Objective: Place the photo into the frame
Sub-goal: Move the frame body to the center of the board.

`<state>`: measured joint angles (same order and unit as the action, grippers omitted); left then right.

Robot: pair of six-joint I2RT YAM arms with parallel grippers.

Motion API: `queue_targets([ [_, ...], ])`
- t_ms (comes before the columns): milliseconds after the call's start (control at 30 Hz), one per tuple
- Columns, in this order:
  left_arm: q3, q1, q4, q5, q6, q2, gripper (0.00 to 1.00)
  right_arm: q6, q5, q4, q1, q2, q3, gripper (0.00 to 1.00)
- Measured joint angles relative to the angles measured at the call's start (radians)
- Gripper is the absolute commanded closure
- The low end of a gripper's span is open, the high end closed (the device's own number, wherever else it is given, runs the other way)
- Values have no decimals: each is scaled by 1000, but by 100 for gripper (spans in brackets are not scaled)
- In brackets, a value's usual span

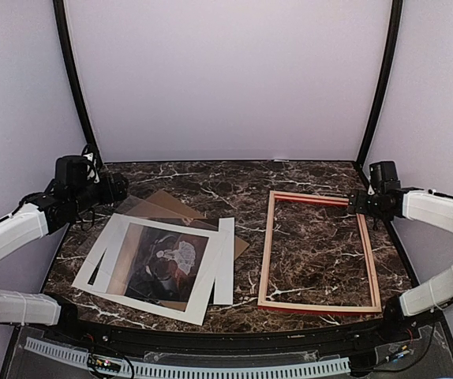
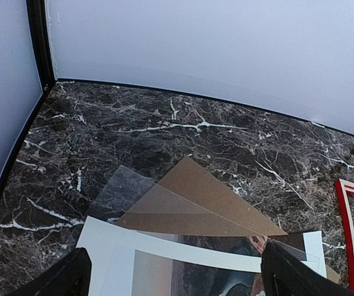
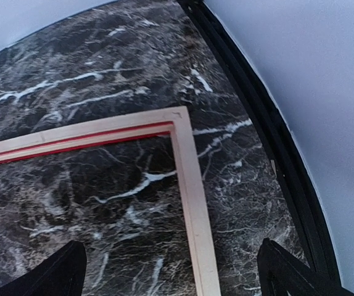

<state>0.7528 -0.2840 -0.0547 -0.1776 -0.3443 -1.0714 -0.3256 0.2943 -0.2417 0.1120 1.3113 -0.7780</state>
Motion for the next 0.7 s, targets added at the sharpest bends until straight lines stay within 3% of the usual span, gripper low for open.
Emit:
queue_targets([
  [167,0,-5,-4,32,-19,-3,1,-23,-50,12,-80,101,31,10],
  [400,0,-8,-3,65,-38,-3,1,-27,-140,37,-106,249,37,32],
  [700,0,-11,3,87,-51,-3,1,-1,-190,95,-156,293,32,60],
])
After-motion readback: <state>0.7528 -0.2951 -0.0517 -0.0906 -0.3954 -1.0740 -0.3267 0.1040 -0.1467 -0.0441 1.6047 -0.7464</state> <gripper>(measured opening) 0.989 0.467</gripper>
